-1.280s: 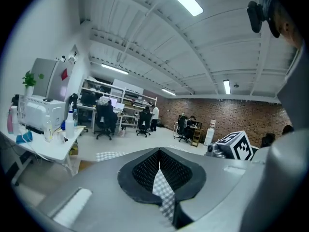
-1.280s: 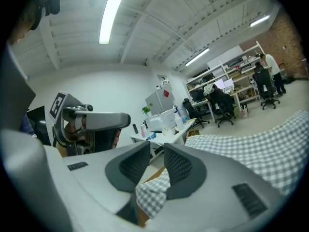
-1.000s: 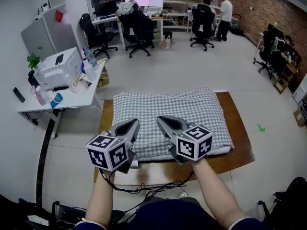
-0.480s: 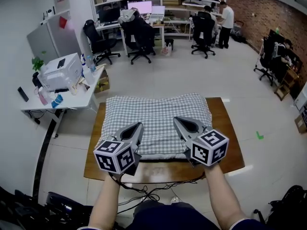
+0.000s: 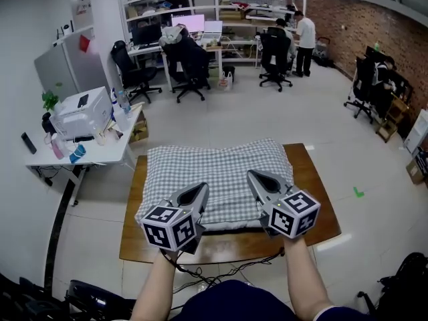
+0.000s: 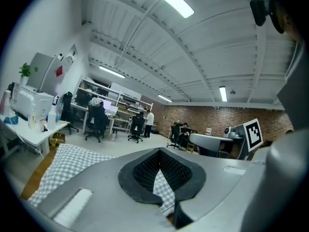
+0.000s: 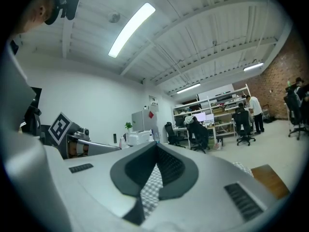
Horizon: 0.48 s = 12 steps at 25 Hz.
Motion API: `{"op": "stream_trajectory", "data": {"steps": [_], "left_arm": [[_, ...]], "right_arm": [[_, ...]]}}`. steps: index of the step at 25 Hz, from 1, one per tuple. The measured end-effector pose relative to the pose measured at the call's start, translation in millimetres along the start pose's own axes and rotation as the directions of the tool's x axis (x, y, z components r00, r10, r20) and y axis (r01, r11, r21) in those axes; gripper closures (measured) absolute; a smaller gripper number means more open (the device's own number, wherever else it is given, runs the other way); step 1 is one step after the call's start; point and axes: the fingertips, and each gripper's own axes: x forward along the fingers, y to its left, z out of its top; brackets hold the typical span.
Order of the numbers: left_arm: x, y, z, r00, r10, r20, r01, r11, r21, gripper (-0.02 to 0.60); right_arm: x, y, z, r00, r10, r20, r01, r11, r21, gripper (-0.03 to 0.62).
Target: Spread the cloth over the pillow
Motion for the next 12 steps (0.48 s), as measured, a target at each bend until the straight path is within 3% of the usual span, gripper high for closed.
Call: {"op": "stream_trajectory", "data": {"steps": [12], "left_arm": [[4.0, 5.0, 0.9, 0.999, -0.023, -0.031, 0.025, 0.999, 0.045, 0.575]], "right_arm": [[10.9, 8.9, -9.9, 1.0, -0.007, -0.027, 0.007, 1.0, 0.003, 0.593]]}}
